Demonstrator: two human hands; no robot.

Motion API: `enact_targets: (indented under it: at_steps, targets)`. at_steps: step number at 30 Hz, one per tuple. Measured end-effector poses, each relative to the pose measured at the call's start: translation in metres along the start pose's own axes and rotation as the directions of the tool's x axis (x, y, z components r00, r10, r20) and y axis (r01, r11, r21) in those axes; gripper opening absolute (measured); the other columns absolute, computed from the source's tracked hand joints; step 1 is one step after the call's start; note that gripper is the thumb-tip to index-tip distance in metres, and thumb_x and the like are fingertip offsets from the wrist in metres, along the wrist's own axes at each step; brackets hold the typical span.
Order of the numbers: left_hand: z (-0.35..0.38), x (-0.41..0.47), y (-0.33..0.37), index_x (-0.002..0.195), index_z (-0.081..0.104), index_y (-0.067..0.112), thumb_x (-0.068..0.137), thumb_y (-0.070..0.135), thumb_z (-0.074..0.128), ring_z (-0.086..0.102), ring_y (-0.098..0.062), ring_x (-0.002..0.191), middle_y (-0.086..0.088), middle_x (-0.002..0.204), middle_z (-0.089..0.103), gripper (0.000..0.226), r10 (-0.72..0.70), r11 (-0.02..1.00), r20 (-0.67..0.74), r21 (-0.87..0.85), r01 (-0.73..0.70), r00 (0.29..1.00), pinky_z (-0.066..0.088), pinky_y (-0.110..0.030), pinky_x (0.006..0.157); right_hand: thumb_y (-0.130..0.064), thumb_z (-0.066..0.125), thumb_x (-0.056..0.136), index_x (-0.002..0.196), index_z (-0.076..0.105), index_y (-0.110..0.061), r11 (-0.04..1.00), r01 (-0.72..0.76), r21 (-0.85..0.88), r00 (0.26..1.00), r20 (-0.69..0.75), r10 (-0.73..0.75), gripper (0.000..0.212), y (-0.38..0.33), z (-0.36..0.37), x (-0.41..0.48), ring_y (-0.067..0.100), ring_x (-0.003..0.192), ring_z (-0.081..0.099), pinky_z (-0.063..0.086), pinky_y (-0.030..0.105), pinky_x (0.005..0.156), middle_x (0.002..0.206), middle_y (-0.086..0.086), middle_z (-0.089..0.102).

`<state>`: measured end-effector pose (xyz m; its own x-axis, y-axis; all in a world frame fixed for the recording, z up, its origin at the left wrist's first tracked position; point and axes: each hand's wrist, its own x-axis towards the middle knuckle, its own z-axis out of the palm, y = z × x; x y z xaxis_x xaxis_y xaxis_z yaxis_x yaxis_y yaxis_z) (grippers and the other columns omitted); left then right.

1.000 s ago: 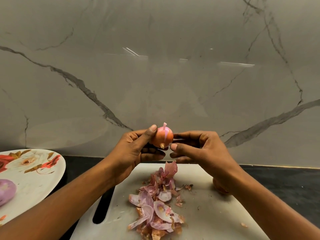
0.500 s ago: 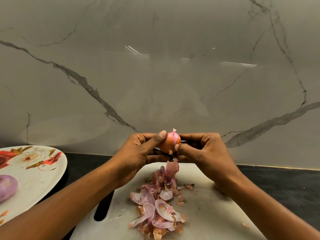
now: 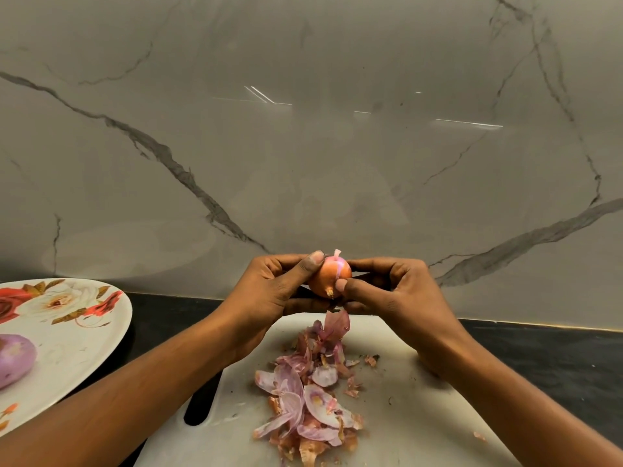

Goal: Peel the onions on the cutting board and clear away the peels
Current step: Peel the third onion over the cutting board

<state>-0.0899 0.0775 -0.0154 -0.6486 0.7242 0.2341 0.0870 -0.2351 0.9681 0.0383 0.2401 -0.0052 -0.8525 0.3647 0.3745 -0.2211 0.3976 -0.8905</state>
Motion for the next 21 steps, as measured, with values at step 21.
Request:
enact_targets:
  at_steps: [21]
  targets:
    - [0.0023,-0.0038,-0.0017,0.126,0.074,0.009,0.091,0.022,0.072,0.078,-0.031,0.102,-0.011,0.113,0.080,0.037,0.092,0.996,0.037,0.014,-0.092,0.995,0.065,-0.039,0.089,-0.007,0.078,0.089,0.116,0.079,-0.027,0.979,0.125,-0.161,0.987,-0.077,-0.139,0.033,0.0022,0.0049,-0.0035,0.011,0.091,0.080,0.067,0.034,0.082,0.100,-0.006,0.083]
